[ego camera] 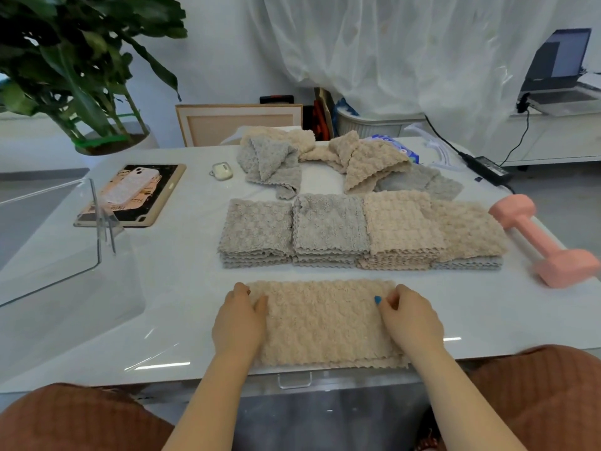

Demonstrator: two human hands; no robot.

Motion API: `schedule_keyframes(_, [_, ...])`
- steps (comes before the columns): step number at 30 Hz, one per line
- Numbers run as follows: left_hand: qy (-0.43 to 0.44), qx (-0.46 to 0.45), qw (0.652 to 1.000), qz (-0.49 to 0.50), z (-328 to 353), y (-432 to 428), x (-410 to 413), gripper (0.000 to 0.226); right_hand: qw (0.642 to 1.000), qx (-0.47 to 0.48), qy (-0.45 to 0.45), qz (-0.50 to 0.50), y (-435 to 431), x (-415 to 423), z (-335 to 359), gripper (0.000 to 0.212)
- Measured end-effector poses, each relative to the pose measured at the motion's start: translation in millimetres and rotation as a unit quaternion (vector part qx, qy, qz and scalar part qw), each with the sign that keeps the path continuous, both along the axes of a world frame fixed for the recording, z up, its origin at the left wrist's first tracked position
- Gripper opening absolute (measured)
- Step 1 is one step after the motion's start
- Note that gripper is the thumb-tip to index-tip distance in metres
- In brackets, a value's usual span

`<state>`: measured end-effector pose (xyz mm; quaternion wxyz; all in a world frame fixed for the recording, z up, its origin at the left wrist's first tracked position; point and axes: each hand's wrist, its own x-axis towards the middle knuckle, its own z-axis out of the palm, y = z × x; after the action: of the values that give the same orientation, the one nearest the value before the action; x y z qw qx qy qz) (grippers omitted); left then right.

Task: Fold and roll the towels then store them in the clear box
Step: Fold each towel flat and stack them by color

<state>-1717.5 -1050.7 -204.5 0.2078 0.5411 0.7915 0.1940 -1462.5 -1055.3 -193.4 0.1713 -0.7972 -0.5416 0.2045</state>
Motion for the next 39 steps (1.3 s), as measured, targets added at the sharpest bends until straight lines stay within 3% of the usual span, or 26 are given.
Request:
schedule_keyframes(6, [0.035, 0.11, 0.993, 0.001, 5.5, 0.4, -0.9, 0.02, 0.996, 0.064, 0.06, -0.002, 0.3, 0.0, 1.9, 0.019])
schedule_keyframes(11, [-0.011, 0.165, 0.986, -0.003, 4.3, -0.3, 3.5, 0.017, 0.994, -0.057, 0.087, 0.011, 1.6, -0.4, -0.4, 0.037])
schedule_keyframes(19, [-0.118, 0.081, 0.989, 0.026, -1.9, 8.2, -1.5, 0.021, 0.995, 0.035, 0.096, 0.012, 3.5, -1.7, -6.4, 0.022])
schedule_keyframes(25, [-0.206, 0.018, 0.978, -0.014, -0.4, 7.0, -5.0, 0.032, 0.985, 0.009, 0.17, 0.008, 3.2, 0.8, -2.8, 0.023])
schedule_keyframes(28, [-0.19, 0.021, 0.981, -0.031, 2.6, 5.9, -7.2, 0.034, 0.986, 0.007, 0.165, 0.033, 1.3, 1.4, 0.6, 0.036])
schedule_keyframes(31, [-0.171, 0.039, 0.983, -0.053, 7.1, 9.4, -13.4, 0.033, 0.99, 0.011, 0.119, 0.076, -1.2, 3.3, 10.4, 0.036])
schedule_keyframes(33, [-0.116, 0.044, 0.99, -0.073, 3.4, 11.3, -15.1, 0.034, 0.991, -0.047, 0.087, 0.092, -4.4, 0.0, 14.4, 0.037])
schedule_keyframes(36, [0.004, 0.041, 0.997, -0.059, -6.6, 7.9, -14.2, 0.036, 0.986, -0.134, 0.049, 0.081, -12.2, -4.8, 11.2, 0.06])
schedule_keyframes(39, [0.051, 0.032, 0.998, -0.008, -12.2, 2.8, -15.8, 0.048, 0.987, -0.133, 0.077, 0.036, -11.9, 0.1, 11.1, 0.082])
